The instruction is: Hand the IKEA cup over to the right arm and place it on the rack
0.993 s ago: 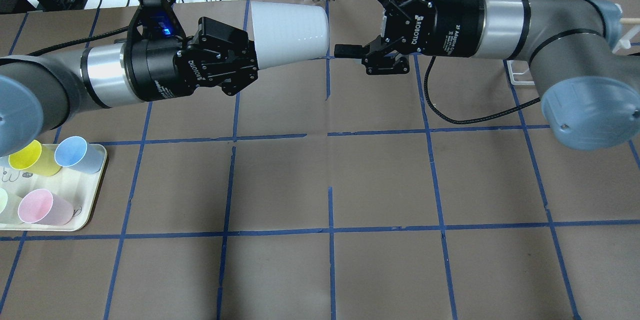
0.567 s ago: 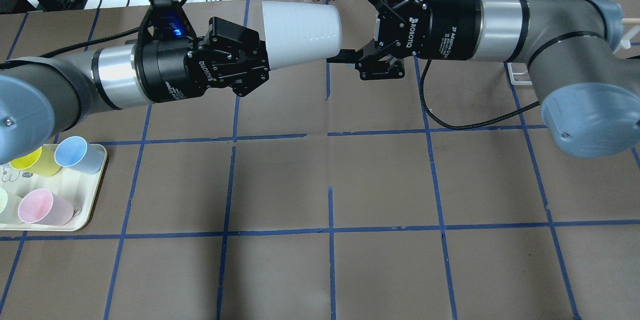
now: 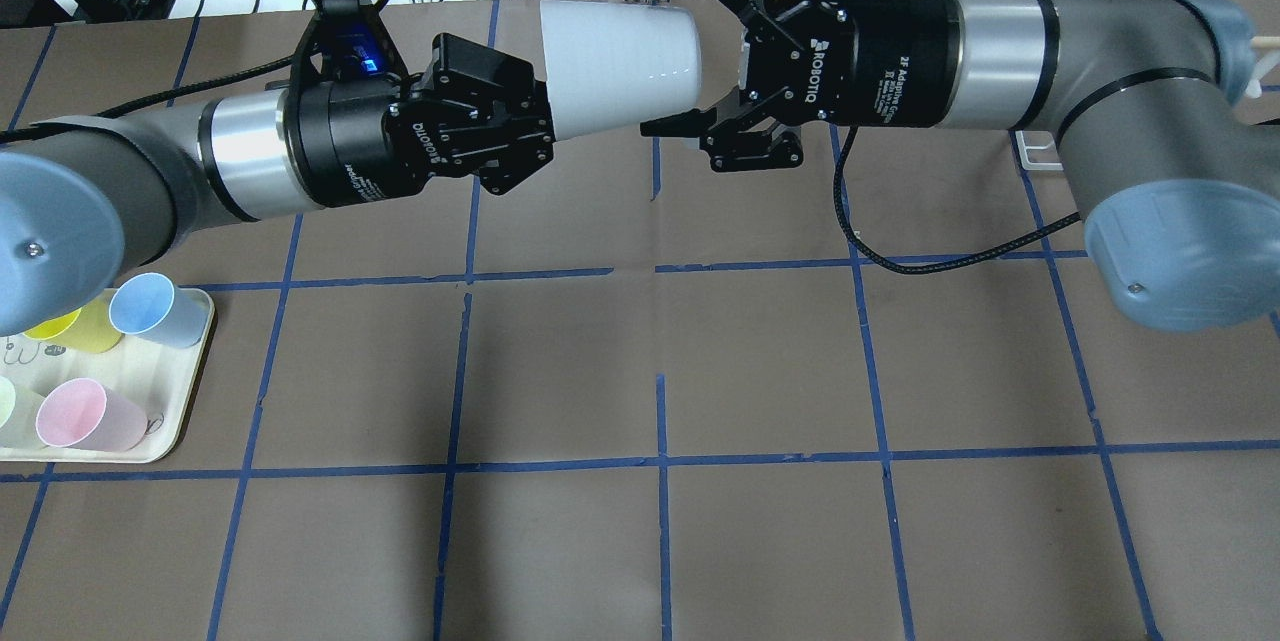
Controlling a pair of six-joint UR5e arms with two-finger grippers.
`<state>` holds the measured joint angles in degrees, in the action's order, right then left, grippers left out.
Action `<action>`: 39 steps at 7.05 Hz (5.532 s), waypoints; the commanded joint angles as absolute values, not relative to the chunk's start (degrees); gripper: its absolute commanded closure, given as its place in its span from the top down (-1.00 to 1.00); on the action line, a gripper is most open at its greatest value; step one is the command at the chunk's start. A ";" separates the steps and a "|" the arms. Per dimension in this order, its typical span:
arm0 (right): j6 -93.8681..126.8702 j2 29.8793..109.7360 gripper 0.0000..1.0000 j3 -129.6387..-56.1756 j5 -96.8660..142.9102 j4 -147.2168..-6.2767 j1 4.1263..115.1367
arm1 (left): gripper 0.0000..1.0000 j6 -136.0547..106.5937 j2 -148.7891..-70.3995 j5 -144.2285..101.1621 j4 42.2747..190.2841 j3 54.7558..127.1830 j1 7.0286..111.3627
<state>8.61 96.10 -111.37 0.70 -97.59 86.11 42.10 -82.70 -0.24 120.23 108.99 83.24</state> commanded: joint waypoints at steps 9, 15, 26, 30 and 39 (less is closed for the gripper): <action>9.93 96.33 0.35 -111.18 0.79 -97.82 86.04 | 1.00 41.66 -82.62 0.61 120.32 108.90 83.32; 10.99 95.80 0.39 -110.83 3.87 -98.00 81.93 | 1.00 26.16 -81.12 12.82 120.14 105.84 78.60; -4.65 95.63 0.24 -93.95 -75.41 -90.96 76.99 | 1.00 -7.69 -83.22 83.41 76.61 101.16 91.56; -27.83 89.60 0.19 -95.10 -88.68 -106.55 73.67 | 1.00 -7.91 -84.90 89.64 76.81 98.53 92.46; -38.32 71.82 0.19 -87.89 -87.63 -120.76 66.18 | 1.00 3.08 -86.40 90.26 84.20 94.13 92.02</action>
<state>-38.33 73.09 -88.20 -87.58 -120.19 66.21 2.60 -86.43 90.20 84.05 94.09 92.02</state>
